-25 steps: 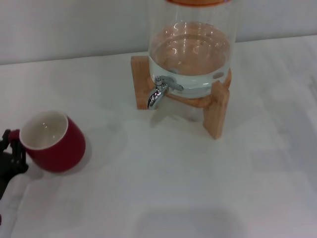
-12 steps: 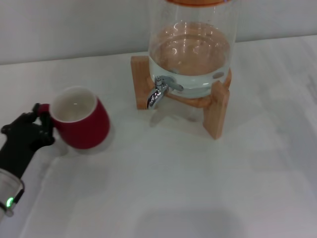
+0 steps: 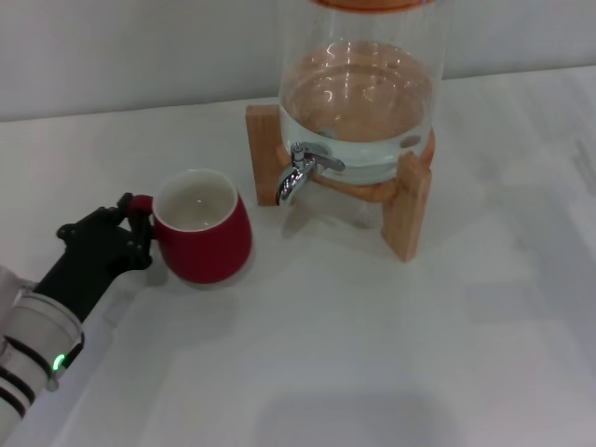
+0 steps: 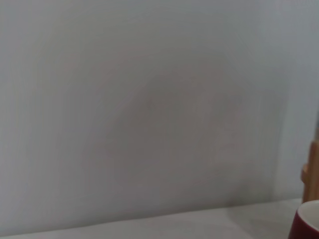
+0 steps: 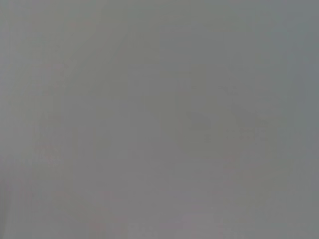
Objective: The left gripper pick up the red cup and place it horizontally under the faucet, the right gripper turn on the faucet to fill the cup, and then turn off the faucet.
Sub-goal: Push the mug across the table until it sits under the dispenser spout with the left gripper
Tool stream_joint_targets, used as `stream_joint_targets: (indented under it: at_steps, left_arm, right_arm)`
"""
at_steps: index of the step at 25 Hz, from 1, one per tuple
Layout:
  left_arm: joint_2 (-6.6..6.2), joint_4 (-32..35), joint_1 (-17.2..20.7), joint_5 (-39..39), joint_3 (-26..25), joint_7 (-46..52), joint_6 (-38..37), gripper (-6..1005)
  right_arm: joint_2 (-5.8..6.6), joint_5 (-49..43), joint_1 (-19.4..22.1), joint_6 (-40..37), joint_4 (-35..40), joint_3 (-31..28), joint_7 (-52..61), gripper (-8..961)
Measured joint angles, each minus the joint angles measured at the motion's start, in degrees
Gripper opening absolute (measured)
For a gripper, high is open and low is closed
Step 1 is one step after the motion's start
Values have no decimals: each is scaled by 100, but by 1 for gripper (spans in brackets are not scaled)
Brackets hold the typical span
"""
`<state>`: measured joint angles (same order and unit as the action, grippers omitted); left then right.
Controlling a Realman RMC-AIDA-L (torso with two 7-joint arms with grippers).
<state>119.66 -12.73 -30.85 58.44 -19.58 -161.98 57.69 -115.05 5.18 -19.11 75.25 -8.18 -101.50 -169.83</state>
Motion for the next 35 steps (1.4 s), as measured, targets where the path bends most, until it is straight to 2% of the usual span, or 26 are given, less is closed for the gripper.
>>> stream_joint_targets:
  at_steps: [16,35]
  left_arm:
    - [4,-226,-260,-420,-35,0,-636,154]
    - [30,-384,-502,-729,-34,0,-917,154]
  right_arm:
    - [-9,0,-32,28,-9,87,-6,680]
    - [-9,0,-54,27,-9,87,-6,680]
